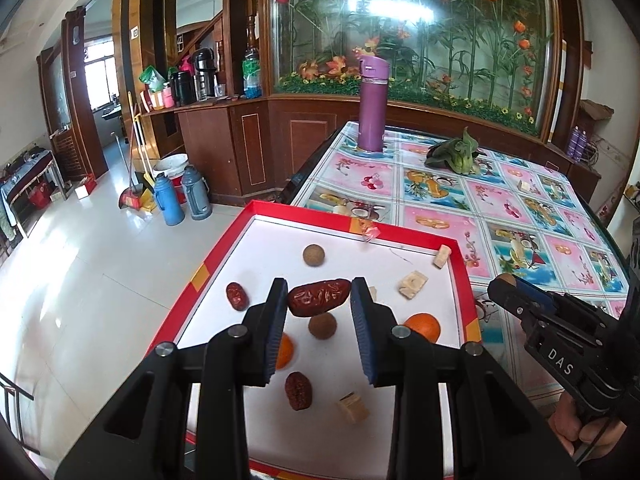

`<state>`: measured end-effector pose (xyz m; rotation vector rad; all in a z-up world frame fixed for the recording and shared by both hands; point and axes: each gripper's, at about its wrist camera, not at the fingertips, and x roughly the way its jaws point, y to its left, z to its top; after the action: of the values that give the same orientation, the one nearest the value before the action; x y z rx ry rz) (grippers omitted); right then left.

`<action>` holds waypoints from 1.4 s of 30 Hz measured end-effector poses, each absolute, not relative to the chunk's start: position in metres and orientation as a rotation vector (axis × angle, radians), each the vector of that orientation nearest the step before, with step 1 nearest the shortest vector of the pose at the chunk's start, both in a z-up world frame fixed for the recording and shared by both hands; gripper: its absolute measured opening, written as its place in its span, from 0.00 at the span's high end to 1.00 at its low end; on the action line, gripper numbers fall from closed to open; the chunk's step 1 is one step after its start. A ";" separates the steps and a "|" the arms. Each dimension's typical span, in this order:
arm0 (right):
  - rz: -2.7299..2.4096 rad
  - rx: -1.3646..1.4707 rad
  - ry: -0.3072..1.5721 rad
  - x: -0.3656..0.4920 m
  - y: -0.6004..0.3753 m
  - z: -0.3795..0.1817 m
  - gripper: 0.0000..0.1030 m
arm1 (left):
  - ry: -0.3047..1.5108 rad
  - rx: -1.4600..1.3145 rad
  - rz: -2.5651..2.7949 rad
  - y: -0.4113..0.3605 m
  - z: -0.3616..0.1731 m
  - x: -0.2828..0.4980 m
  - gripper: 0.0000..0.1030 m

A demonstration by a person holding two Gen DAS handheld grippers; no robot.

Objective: Organize fruits
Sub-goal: 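Carry the held brown fruit and red date over the tray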

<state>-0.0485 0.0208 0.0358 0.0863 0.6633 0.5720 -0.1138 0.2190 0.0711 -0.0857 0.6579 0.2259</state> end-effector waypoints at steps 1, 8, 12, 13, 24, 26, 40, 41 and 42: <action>0.579 0.084 0.665 -0.050 0.024 0.036 0.81 | 0.659 -0.088 0.228 0.221 0.070 -0.115 0.67; 0.616 0.062 0.675 -0.060 0.042 0.039 0.81 | 0.666 -0.108 0.239 0.234 0.064 -0.121 0.67; 0.644 0.036 0.687 -0.067 0.056 0.037 0.81 | 0.679 -0.109 0.249 0.239 0.059 -0.121 0.67; 0.651 0.028 0.688 -0.070 0.060 0.035 0.81 | 0.685 -0.111 0.252 0.241 0.056 -0.121 0.67; 0.697 -0.037 0.735 -0.075 0.091 0.023 0.81 | 0.763 -0.107 0.275 0.252 0.029 -0.116 0.67; 0.704 -0.038 0.741 -0.074 0.096 0.022 0.81 | 0.772 -0.107 0.280 0.254 0.026 -0.116 0.67; 0.739 -0.077 0.864 -0.068 0.120 0.011 0.81 | 0.771 -0.012 0.311 0.247 0.024 -0.103 0.67; 0.737 -0.073 0.885 -0.065 0.120 0.010 0.81 | 0.772 0.001 0.314 0.245 0.024 -0.101 0.67; 0.731 -0.067 0.905 -0.063 0.119 0.008 0.81 | 0.773 0.013 0.317 0.244 0.024 -0.100 0.67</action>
<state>-0.0626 0.1193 0.0081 -0.0673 0.9046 0.7314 -0.0996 0.2436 0.0241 0.0127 0.7730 0.3173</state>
